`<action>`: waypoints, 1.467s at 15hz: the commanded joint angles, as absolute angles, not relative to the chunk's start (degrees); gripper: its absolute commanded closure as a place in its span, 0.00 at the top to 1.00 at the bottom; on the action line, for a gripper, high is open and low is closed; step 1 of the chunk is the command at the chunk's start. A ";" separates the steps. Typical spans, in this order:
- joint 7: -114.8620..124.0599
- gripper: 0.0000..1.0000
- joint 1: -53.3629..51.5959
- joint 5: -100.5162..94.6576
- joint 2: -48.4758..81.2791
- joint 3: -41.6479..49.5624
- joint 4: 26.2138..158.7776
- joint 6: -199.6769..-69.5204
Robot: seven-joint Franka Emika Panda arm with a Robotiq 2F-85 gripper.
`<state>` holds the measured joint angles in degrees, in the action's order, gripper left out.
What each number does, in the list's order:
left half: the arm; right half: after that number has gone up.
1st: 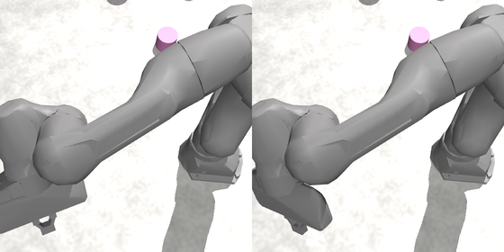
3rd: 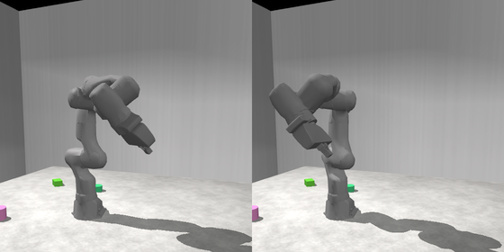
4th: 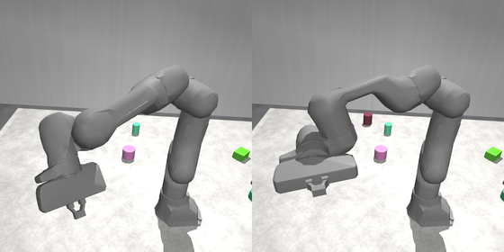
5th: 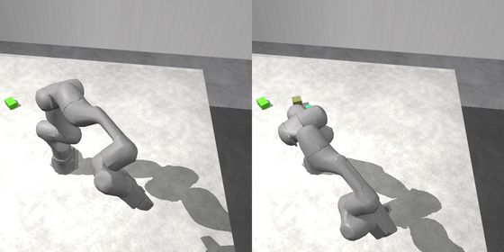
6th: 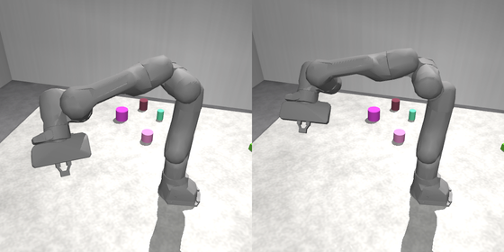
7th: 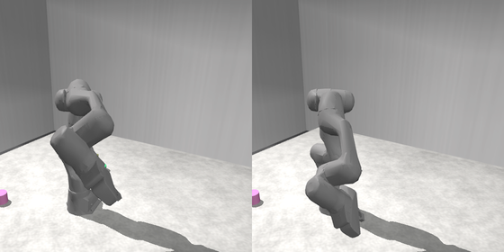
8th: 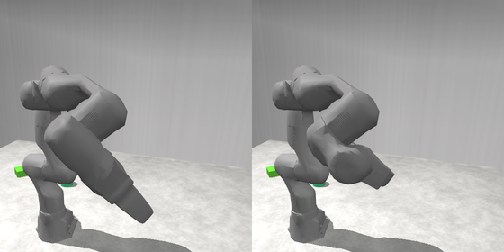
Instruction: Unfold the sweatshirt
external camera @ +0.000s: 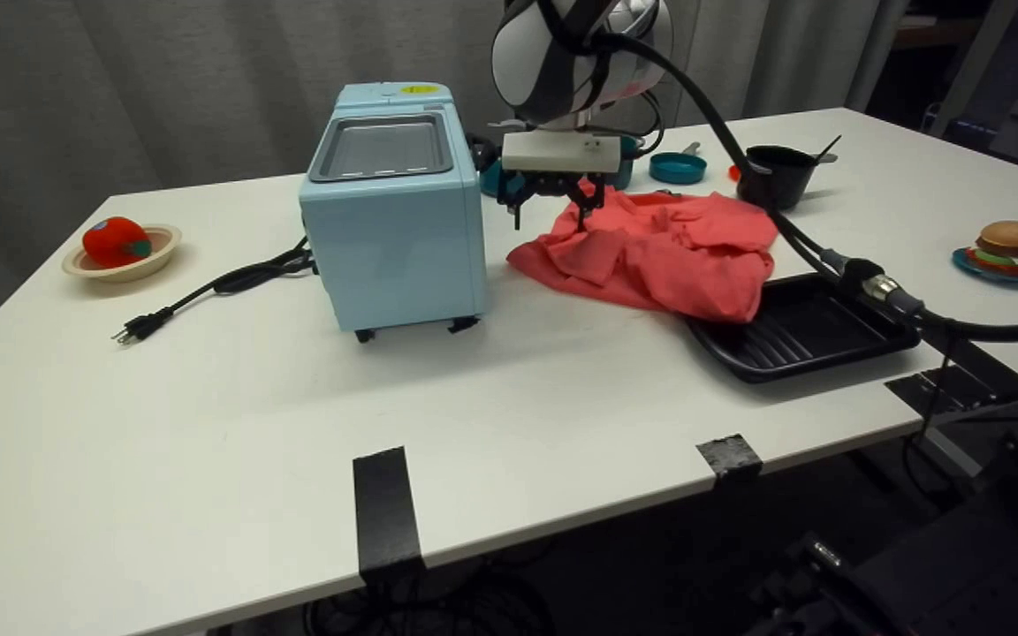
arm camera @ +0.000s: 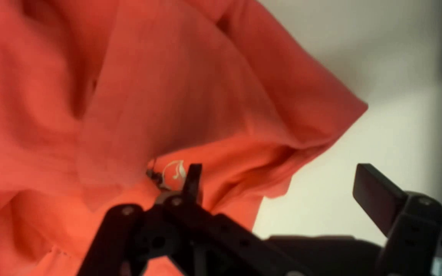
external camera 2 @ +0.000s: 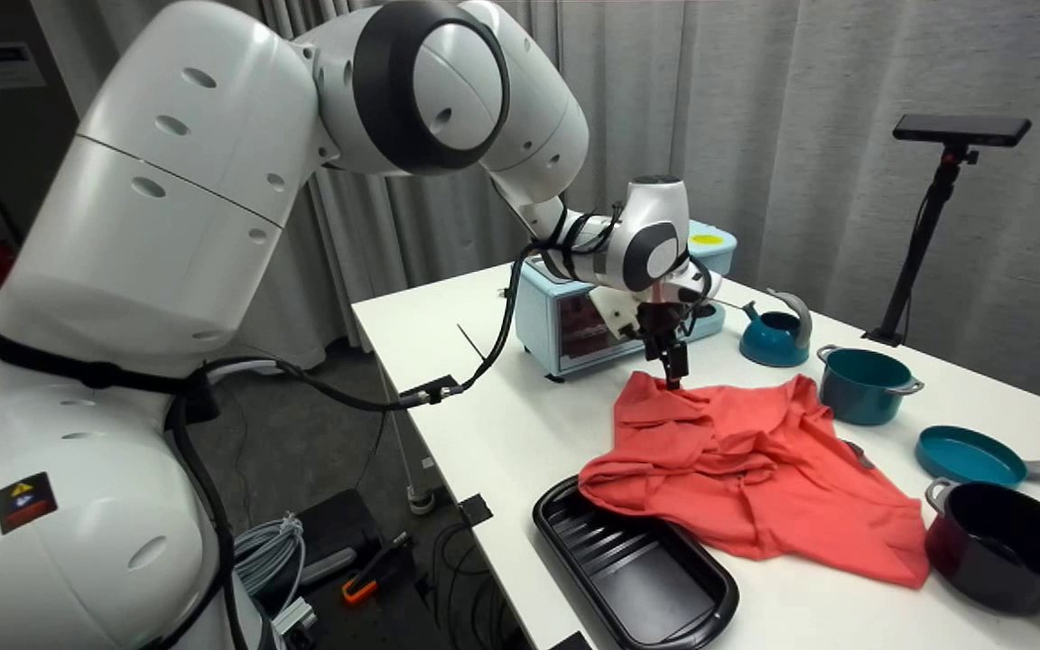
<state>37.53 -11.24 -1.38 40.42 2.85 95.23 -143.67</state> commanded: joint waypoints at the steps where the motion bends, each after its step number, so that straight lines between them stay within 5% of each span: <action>1: 35.64 1.00 -11.17 -0.49 36.38 3.41 99.94 -142.15; 11: 32.21 1.00 -10.36 -1.71 32.03 5.25 105.51 -138.39; 13: 32.03 0.72 -10.53 -1.77 31.89 5.19 106.63 -138.69; 22: 32.51 0.05 -11.51 -2.37 31.54 5.18 109.74 -139.94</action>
